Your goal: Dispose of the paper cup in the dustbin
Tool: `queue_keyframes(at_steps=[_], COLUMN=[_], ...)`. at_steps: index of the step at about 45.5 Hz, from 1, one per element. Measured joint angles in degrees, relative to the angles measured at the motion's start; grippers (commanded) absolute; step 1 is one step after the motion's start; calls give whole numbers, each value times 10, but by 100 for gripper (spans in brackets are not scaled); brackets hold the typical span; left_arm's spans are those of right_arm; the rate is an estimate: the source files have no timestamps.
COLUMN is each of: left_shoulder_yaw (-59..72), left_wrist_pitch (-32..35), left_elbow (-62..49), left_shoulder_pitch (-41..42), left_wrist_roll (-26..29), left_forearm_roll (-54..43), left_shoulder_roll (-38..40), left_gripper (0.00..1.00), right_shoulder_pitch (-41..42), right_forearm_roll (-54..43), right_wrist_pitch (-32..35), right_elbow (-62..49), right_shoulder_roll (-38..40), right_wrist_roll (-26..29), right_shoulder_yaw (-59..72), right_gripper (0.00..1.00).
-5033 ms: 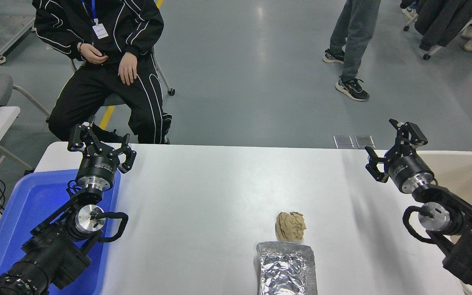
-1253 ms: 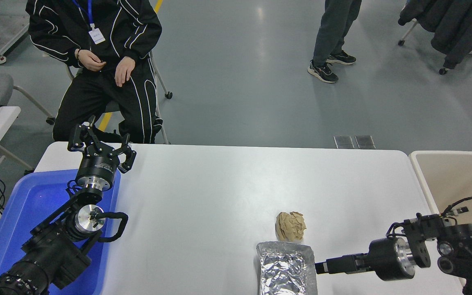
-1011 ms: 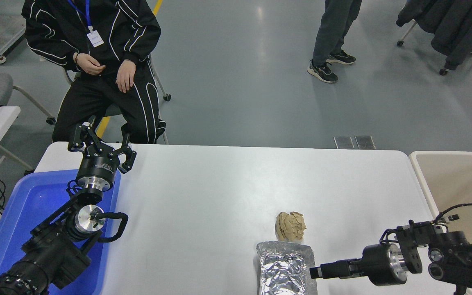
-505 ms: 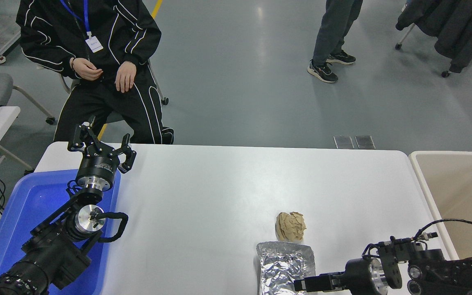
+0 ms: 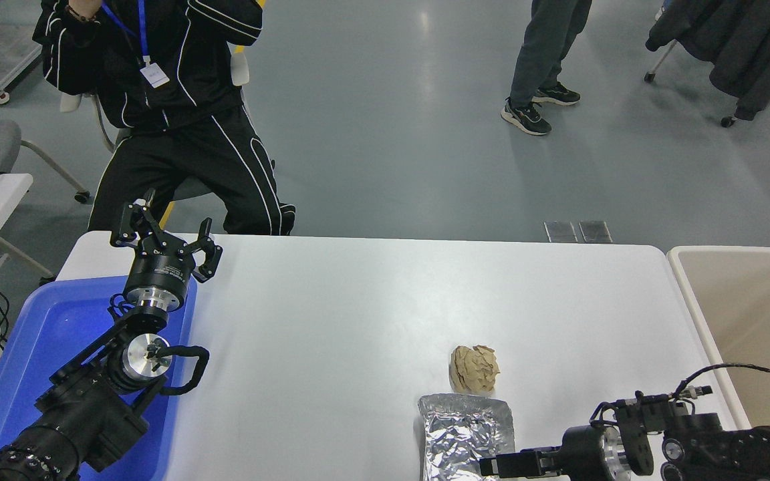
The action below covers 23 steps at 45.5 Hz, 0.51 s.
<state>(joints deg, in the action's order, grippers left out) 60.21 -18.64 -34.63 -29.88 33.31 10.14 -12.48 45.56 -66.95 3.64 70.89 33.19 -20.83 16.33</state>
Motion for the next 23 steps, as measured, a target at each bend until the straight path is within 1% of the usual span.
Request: queue_keyframes(at_steps=[23], left_shoulder_yaw=[0], left_wrist_pitch=[0], left_elbow=[0], left_shoulder_pitch=[0], left_wrist_roll=[0], left_forearm_roll=[0], left_shoulder_roll=[0], left_gripper=[100], right_shoulder_pitch=[-4], right_forearm_roll=[0], right_wrist_pitch=[-7], right_elbow=[-4], right_shoulder_roll=[-2], right_wrist_roll=[0], right_shoulder_yaw=[0], right_gripper=[99])
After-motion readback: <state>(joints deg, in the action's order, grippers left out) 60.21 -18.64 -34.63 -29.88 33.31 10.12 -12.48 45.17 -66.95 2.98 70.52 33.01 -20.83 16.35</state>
